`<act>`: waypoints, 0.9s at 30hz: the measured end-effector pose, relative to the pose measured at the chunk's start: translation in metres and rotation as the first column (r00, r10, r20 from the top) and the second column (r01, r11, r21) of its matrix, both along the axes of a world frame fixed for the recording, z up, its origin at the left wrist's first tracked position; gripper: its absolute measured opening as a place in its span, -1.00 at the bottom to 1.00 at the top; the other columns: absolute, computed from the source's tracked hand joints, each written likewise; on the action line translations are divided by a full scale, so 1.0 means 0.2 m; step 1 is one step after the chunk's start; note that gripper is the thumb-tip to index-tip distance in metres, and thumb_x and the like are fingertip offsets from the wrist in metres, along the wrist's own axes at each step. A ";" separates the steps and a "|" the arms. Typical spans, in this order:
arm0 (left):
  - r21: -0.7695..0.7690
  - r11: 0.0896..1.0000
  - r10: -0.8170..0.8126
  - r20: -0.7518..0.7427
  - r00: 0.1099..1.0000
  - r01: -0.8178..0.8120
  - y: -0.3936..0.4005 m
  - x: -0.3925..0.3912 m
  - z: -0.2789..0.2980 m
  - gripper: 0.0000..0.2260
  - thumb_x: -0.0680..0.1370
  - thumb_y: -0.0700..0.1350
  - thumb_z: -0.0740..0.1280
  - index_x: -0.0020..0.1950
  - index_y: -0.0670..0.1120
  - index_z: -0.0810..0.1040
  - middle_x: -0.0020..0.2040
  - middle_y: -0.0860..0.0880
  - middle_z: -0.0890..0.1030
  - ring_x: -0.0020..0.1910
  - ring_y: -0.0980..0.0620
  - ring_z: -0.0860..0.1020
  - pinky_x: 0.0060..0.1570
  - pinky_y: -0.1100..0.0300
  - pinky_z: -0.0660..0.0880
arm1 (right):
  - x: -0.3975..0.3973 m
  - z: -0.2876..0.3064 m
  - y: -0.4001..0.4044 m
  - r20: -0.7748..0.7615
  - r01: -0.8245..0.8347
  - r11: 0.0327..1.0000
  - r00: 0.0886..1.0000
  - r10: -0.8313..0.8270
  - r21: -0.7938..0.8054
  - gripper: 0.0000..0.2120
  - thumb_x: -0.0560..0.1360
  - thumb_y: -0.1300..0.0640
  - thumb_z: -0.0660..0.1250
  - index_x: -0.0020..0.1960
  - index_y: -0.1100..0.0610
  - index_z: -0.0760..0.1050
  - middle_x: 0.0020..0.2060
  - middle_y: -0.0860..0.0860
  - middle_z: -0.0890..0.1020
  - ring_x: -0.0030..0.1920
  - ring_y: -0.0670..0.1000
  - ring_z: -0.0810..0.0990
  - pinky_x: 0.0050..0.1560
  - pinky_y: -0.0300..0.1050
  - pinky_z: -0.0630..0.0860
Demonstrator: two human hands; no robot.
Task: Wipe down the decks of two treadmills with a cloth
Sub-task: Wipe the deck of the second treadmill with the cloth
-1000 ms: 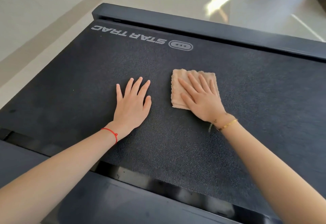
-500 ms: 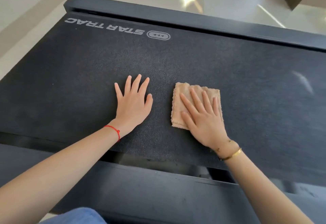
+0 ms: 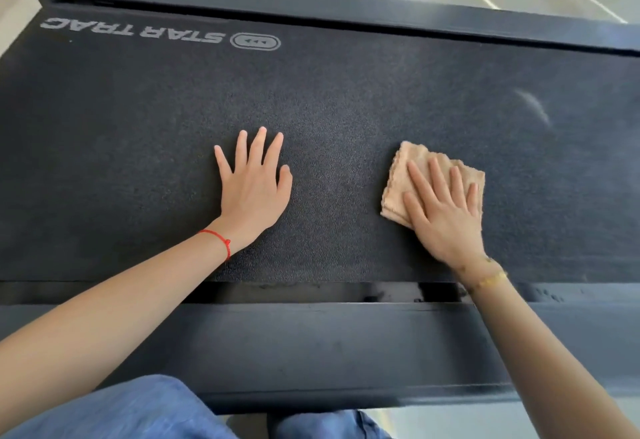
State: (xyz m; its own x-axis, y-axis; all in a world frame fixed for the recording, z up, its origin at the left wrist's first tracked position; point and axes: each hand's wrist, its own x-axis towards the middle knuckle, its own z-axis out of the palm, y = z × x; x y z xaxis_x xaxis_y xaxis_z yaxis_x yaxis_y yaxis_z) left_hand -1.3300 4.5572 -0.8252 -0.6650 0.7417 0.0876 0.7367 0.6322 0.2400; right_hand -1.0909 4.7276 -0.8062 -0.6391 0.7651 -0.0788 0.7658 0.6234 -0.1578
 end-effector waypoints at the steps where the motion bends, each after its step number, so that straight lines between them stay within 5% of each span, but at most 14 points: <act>1: 0.000 1.000 -0.001 -0.001 1.000 0.001 0.00 0.00 0.00 -0.49 0.67 0.06 0.01 0.62 0.02 0.07 0.63 -0.05 0.07 0.61 -0.13 -0.05 0.49 -0.34 -0.13 | -0.06 0.00 0.02 0.003 0.025 1.000 1.000 -0.025 -0.002 -0.49 0.65 -0.19 -0.06 0.59 -0.25 -0.04 0.62 -0.08 -0.03 0.60 0.13 -0.14 0.54 0.23 -0.21; 4: 0.006 1.000 -0.001 -0.001 1.000 0.001 0.00 0.00 0.00 -0.49 0.67 0.07 0.01 0.62 0.03 0.08 0.63 -0.05 0.08 0.61 -0.13 -0.05 0.49 -0.34 -0.13 | -0.24 -0.01 -0.01 0.011 -0.017 1.000 1.000 0.017 -0.010 -0.48 0.66 -0.18 -0.05 0.60 -0.23 -0.06 0.62 -0.06 -0.04 0.60 0.16 -0.15 0.53 0.26 -0.24; 12: 0.017 1.000 0.010 0.002 1.000 -0.010 -0.03 -0.03 -0.01 -0.51 0.67 0.06 0.02 0.61 0.05 0.11 0.62 -0.03 0.09 0.61 -0.06 -0.03 0.50 -0.33 -0.11 | -0.17 -0.02 -0.35 0.016 -0.470 0.883 0.883 0.469 0.022 -0.48 0.64 -0.25 -0.16 0.59 -0.25 -0.05 0.61 -0.16 -0.04 0.61 0.10 -0.15 0.56 0.20 -0.20; 23: -0.015 0.993 0.113 0.001 0.994 -0.113 -0.18 -0.13 -0.01 -0.50 0.67 0.09 0.00 0.62 0.09 0.06 0.63 -0.02 0.05 0.61 -0.04 -0.06 0.49 -0.35 -0.14 | -0.71 -0.03 0.03 0.014 -0.291 0.957 0.957 0.291 -0.015 -0.48 0.65 -0.23 -0.15 0.60 -0.22 -0.08 0.62 -0.06 -0.09 0.60 0.14 -0.19 0.52 0.21 -0.29; 27: -0.020 0.984 0.178 0.011 0.984 -0.178 -0.25 -0.20 -0.01 -0.51 0.68 0.08 -0.01 0.62 0.09 0.06 0.63 -0.01 0.04 0.61 -0.03 -0.07 0.48 -0.36 -0.15 | -0.91 -0.04 -0.08 0.013 -0.393 0.919 0.919 0.393 0.008 -0.47 0.66 -0.21 -0.14 0.61 -0.19 -0.07 0.62 -0.04 -0.07 0.59 0.19 -0.16 0.52 0.26 -0.27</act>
